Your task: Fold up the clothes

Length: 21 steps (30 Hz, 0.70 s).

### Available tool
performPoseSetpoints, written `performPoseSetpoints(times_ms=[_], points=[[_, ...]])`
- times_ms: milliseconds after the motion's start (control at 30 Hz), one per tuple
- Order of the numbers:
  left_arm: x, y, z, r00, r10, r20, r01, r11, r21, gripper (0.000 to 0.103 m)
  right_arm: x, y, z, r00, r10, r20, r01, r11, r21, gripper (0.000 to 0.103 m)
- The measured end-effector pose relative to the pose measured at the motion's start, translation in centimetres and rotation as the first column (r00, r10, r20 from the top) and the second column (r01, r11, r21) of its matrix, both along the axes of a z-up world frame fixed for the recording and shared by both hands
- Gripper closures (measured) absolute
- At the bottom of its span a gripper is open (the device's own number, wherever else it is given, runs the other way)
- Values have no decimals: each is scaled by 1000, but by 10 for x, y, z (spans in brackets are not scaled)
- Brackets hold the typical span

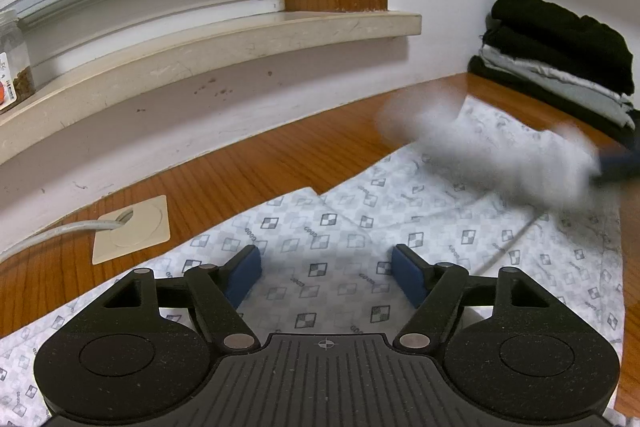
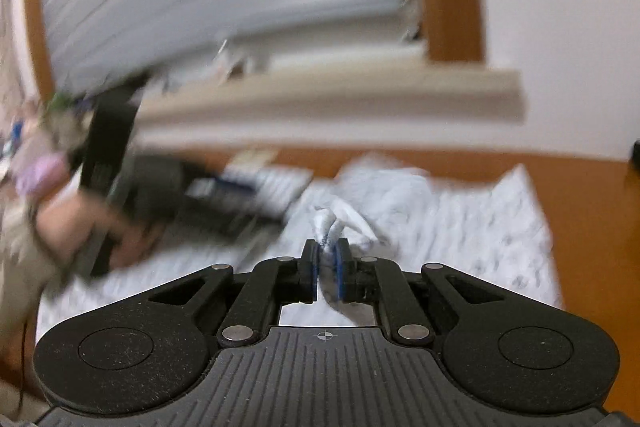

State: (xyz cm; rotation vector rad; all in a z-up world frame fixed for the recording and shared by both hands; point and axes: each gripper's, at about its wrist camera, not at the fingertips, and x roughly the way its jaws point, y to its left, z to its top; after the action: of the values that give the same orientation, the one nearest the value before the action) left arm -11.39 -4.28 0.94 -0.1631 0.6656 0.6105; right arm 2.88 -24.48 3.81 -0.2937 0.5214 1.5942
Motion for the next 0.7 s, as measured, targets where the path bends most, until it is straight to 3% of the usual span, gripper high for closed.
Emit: performPoseSetpoints(times_ms=[167,300,700], points=[[0,1,-1,1000,0,0,0,1000,0,27,-18,-8,-21,998,41,55,-38,998,-52,86],[0,0,-1,1000,0,0,0,1000,0,27,-22,-11,-19,992,58,112,-53,997,-47,65],[-1,1,-1,1000,-3,1,3,1000,-1,26,-48,7,-27,970,122,209,-109,991,-72,64]])
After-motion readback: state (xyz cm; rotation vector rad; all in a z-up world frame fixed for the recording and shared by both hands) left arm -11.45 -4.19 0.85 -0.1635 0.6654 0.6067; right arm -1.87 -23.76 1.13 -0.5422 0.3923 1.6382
